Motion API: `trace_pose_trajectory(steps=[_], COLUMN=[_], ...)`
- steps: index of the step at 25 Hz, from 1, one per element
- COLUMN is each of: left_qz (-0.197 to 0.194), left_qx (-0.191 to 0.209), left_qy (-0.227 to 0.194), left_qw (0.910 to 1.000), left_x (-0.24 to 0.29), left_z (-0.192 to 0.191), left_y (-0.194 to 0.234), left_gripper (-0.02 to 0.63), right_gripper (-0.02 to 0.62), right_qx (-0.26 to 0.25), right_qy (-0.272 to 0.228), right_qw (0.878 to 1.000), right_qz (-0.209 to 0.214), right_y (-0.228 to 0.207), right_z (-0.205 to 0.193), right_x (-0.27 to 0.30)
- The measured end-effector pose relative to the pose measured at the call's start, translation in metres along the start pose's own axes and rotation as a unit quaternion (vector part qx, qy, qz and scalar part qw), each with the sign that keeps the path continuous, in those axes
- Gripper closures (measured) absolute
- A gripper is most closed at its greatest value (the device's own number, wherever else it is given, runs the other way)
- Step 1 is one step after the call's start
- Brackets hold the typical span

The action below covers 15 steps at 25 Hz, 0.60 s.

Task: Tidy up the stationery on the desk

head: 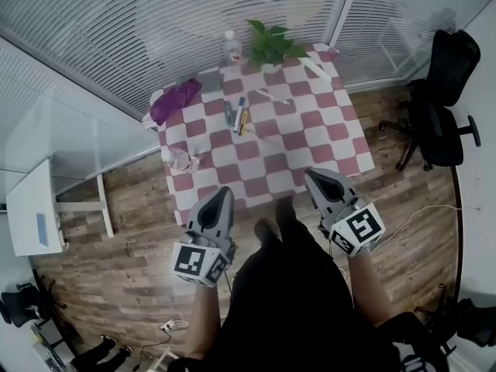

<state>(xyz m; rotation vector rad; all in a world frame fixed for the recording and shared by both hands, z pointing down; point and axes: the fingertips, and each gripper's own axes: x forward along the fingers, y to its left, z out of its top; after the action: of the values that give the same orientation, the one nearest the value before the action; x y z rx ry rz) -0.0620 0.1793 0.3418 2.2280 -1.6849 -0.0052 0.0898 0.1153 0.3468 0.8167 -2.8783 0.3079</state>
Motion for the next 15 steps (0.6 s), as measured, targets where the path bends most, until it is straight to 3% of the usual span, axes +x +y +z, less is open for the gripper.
trace_pose_trajectory(steps=[8,15], left_qz=[0.028,0.052], left_qx=[0.002,-0.006], left_qy=[-0.008,-0.002], left_qw=[0.9996,0.9986], left_x=[0.053,0.105], left_z=[0.026,0.038], left_y=[0.014,0.018], left_gripper=[0.574,0.574], right_gripper=[0.575,0.575], right_qx=[-0.010,0.020], right_qy=[0.022,0.060], right_qw=[0.999,0.995], right_qz=[0.037,0.078], right_y=[-0.047,-0.085], right_z=[0.010,-0.009], right_x=[0.054,0.098])
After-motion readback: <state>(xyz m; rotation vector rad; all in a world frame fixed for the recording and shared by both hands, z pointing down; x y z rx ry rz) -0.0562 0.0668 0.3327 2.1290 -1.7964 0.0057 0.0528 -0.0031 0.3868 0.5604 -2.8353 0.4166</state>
